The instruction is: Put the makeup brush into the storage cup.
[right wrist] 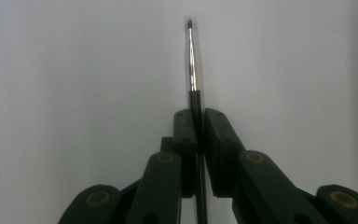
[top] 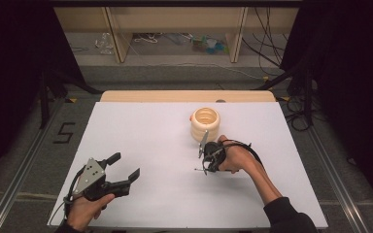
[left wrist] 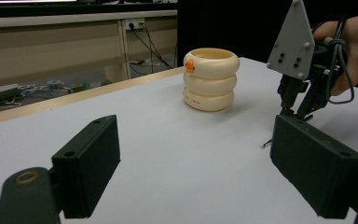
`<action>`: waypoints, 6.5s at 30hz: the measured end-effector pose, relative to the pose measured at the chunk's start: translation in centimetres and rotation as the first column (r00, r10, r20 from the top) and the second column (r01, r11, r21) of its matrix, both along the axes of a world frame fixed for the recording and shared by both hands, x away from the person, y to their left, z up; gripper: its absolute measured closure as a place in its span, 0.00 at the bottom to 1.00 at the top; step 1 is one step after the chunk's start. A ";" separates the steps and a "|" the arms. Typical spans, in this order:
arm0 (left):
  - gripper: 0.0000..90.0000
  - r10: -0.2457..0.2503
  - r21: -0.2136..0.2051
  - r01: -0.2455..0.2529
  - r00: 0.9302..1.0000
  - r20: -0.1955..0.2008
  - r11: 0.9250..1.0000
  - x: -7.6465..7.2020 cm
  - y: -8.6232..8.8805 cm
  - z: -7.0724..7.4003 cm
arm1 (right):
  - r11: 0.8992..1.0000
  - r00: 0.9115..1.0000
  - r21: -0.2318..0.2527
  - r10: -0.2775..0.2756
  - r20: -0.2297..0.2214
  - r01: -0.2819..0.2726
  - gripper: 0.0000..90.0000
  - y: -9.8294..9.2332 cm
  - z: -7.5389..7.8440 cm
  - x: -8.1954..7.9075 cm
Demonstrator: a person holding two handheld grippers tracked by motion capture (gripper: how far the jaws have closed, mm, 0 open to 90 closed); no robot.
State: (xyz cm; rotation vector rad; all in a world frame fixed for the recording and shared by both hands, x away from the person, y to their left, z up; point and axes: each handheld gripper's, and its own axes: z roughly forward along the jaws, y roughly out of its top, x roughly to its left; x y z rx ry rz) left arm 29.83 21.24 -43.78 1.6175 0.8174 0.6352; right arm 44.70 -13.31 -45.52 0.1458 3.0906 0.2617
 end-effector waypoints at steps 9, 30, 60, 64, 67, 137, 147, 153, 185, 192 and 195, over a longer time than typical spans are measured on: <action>0.18 -0.001 0.000 0.001 1.000 -0.001 1.000 0.0 0.0 0.0 | 0.999 0.999 0.003 -0.032 -0.013 0.033 0.94 0.2 0.0 -0.3; 0.18 -0.002 0.001 0.002 1.000 0.001 1.000 0.0 0.0 0.1 | 0.999 1.000 -0.030 -0.013 0.009 0.014 0.95 0.5 0.1 -0.3; 0.18 -0.002 0.002 0.002 1.000 0.005 1.000 0.0 0.1 0.1 | 0.912 0.968 0.385 -0.210 0.135 0.144 0.95 -2.6 5.5 -0.1; 0.18 0.000 0.000 0.000 1.000 0.005 1.000 0.0 0.2 0.1 | 0.879 0.966 0.455 -0.221 0.131 0.140 0.95 -2.9 6.0 0.0; 0.18 0.002 -0.002 -0.002 1.000 0.003 1.000 0.0 0.2 0.1 | 0.849 0.959 0.510 -0.242 0.146 0.137 0.95 -3.3 6.5 0.1; 0.18 -0.001 0.015 0.001 1.000 -0.001 1.000 0.0 0.0 -0.1 | 0.488 0.825 0.851 -0.551 0.126 0.196 0.95 -4.9 10.3 4.3; 0.18 -0.003 0.020 0.004 1.000 -0.003 1.000 0.0 -0.1 -0.1 | 0.469 0.809 0.862 -0.573 0.131 0.192 0.95 -4.2 10.8 5.5; 0.18 -0.003 0.020 0.003 1.000 -0.005 1.000 0.0 -0.1 -0.1 | 0.452 0.802 0.870 -0.584 0.124 0.195 0.95 -3.9 11.0 6.1; 0.18 -0.005 0.020 0.005 1.000 -0.006 1.000 0.0 -0.1 -0.1 | 0.454 0.784 0.862 -0.610 0.114 0.228 0.95 -2.0 9.7 8.2; 0.18 -0.004 0.018 0.004 1.000 -0.007 1.000 0.0 -0.1 -0.1 | 0.451 0.780 0.860 -0.617 0.105 0.241 0.95 -2.0 9.2 8.4; 0.18 -0.006 0.019 0.006 1.000 -0.005 1.000 0.0 -0.1 -0.1 | 0.452 0.776 0.858 -0.622 0.107 0.243 0.95 -1.8 9.1 8.4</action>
